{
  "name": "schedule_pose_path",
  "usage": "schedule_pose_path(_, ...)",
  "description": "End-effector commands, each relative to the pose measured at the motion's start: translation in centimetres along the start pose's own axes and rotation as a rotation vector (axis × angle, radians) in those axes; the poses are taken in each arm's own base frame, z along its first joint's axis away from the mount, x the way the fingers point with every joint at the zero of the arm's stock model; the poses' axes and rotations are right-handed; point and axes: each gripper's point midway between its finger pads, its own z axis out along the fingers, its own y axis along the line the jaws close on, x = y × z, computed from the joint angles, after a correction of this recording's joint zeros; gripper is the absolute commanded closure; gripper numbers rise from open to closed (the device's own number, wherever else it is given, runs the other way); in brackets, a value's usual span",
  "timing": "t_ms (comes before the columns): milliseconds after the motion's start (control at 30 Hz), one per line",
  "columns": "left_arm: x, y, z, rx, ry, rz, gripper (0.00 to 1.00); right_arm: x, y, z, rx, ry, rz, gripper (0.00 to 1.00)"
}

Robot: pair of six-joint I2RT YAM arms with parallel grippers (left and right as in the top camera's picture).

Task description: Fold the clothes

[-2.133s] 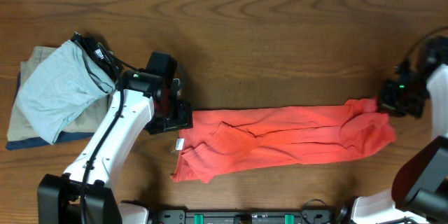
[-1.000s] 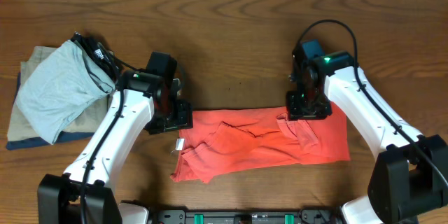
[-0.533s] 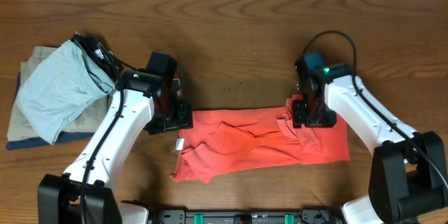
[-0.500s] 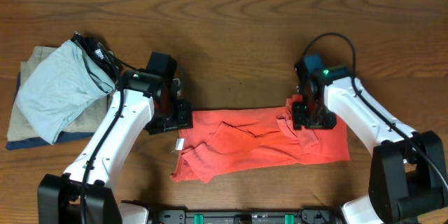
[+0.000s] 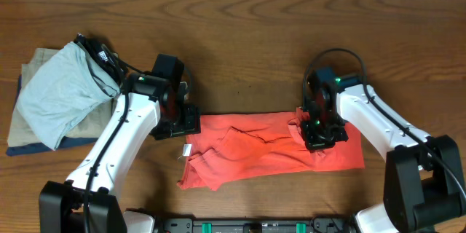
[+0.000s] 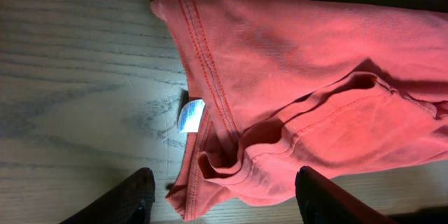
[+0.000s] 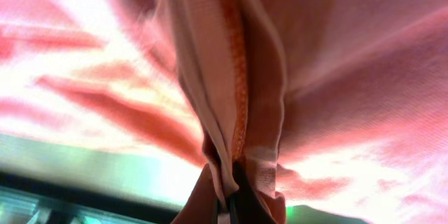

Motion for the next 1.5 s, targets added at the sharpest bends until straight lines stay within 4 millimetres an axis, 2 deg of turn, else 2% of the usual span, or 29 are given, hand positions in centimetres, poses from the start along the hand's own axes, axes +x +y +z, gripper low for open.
schedule_pose_path(0,0.0,0.2,-0.2,-0.011,-0.008,-0.011,0.34,0.6,1.9,-1.7,-0.099,0.003,-0.122,0.99)
schedule_pose_path(133,0.0,0.2,-0.2,-0.011,-0.008,-0.011,0.34,1.4,3.0,-2.1,-0.167,0.033,-0.138,0.98)
schedule_pose_path(300,0.0,0.2,-0.2,-0.011,-0.007,-0.011,0.34,0.7,4.5,-2.3,-0.25,0.002,-0.15,0.96)
schedule_pose_path(367,0.0,0.2,-0.2,-0.011,-0.007,-0.011,0.34,0.3,5.1,-2.3,-0.267,-0.016,-0.165,0.85)
schedule_pose_path(433,0.0,0.2,-0.2,-0.011,-0.007,-0.011,0.34,0.1,5.7,-2.4,-0.286,-0.027,-0.192,0.64)
schedule_pose_path(467,0.0,0.2,-0.2,-0.011,-0.007,-0.011,0.34,0.3,6.0,-2.4,-0.291,-0.028,-0.227,0.58)
schedule_pose_path(500,0.0,0.2,-0.2,-0.011,-0.007,-0.011,0.34,0.4,6.1,-2.3,-0.288,-0.026,-0.252,0.57)
schedule_pose_path(567,0.0,0.2,-0.2,-0.011,-0.007,-0.011,0.34,0.5,5.7,-2.1,-0.255,-0.022,-0.274,0.58)
schedule_pose_path(667,0.0,0.2,-0.2,-0.011,-0.007,-0.011,0.34,-0.1,4.1,-1.9,-0.166,-0.034,-0.213,0.68)
schedule_pose_path(800,0.0,0.2,-0.2,-0.011,-0.007,-0.011,0.34,-2.3,0.1,-1.8,0.059,-0.112,0.002,0.67)
schedule_pose_path(900,0.0,0.2,-0.2,-0.011,-0.005,-0.011,0.32,-3.5,-1.7,-2.2,0.158,-0.176,0.091,0.66)
schedule_pose_path(967,0.2,0.2,-0.1,-0.014,0.002,-0.012,0.22,-4.1,-1.6,-2.3,0.156,-0.202,0.089,0.66)
schedule_pose_path(1067,0.7,0.5,0.3,-0.02,0.02,-0.016,0.15,-4.4,-1.6,-2.4,0.154,-0.212,0.09,0.66)
schedule_pose_path(1267,1.9,1.3,1.9,-0.034,0.058,-0.024,0.13,-6.2,-0.9,-2.7,0.131,-0.287,0.087,0.61)
schedule_pose_path(1367,2.3,1.6,2.8,-0.036,0.064,-0.045,0.11,-7.1,0.3,-2.8,0.09,-0.325,0.063,0.54)
schedule_pose_path(1467,2.7,1.9,3.6,-0.039,0.071,-0.05,0.11,-7.7,1.2,-2.6,0.078,-0.343,0.039,0.51)
